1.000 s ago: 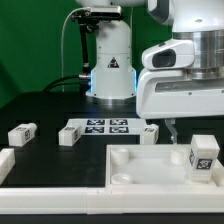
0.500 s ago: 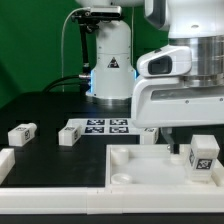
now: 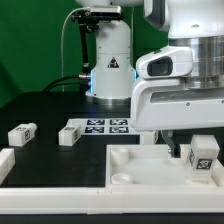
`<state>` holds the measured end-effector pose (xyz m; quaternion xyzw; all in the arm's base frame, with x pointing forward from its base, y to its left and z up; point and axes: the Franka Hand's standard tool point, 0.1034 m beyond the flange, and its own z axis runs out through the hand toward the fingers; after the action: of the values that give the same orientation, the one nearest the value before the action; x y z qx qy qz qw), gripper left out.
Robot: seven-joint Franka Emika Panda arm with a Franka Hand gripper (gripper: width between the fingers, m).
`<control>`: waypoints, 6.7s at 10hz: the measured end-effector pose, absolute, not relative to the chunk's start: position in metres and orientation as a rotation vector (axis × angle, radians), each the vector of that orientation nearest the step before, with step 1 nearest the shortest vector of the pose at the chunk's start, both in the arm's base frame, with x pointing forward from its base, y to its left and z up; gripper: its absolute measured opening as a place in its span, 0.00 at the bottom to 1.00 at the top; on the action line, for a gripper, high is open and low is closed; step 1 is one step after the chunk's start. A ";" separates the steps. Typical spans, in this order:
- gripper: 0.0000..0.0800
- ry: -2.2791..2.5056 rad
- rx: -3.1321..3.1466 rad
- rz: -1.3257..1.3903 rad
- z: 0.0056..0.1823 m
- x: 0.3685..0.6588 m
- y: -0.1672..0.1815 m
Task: Assemble one leg
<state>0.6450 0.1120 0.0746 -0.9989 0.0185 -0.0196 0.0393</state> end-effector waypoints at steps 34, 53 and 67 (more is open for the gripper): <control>0.81 0.891 -2.892 -0.002 0.076 0.632 0.132; 0.36 1.667 -2.613 -0.095 0.074 0.626 0.126; 0.81 0.377 -3.126 -0.120 0.073 0.627 0.127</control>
Offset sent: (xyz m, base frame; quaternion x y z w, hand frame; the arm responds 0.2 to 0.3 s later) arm 0.0000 0.0000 0.0000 0.0000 0.0000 0.0000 1.0000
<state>0.6270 0.1270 0.0728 -0.9921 0.1196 -0.0382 -0.0046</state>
